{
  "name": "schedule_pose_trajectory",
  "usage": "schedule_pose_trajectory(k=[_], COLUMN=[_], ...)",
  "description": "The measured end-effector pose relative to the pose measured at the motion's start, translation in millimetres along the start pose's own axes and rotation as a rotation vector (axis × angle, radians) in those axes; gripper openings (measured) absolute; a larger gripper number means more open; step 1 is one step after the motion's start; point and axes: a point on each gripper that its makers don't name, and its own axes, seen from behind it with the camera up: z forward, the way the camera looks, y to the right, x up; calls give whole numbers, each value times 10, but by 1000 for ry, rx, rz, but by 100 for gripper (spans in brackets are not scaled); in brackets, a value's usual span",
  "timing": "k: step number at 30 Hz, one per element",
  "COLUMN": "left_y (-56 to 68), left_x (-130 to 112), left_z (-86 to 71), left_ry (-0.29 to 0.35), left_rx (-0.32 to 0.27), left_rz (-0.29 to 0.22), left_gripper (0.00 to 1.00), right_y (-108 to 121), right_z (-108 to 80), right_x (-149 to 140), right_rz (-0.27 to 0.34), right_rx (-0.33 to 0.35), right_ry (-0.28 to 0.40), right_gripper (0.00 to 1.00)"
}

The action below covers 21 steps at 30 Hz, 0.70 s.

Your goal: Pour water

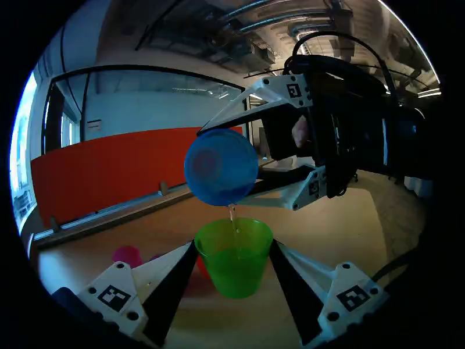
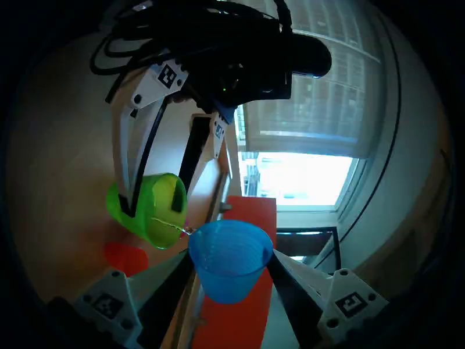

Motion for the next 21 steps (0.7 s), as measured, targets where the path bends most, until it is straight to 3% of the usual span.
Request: schedule_pose_trajectory(k=[21], left_y=[-3], left_x=[-5], left_z=[-5], left_ry=[-1], left_rx=[1], left_rz=[2], left_gripper=[87], right_y=[-36], right_z=[-16], right_x=[39], right_rz=[-48], right_rx=[-1], right_ry=[2], right_gripper=[90])
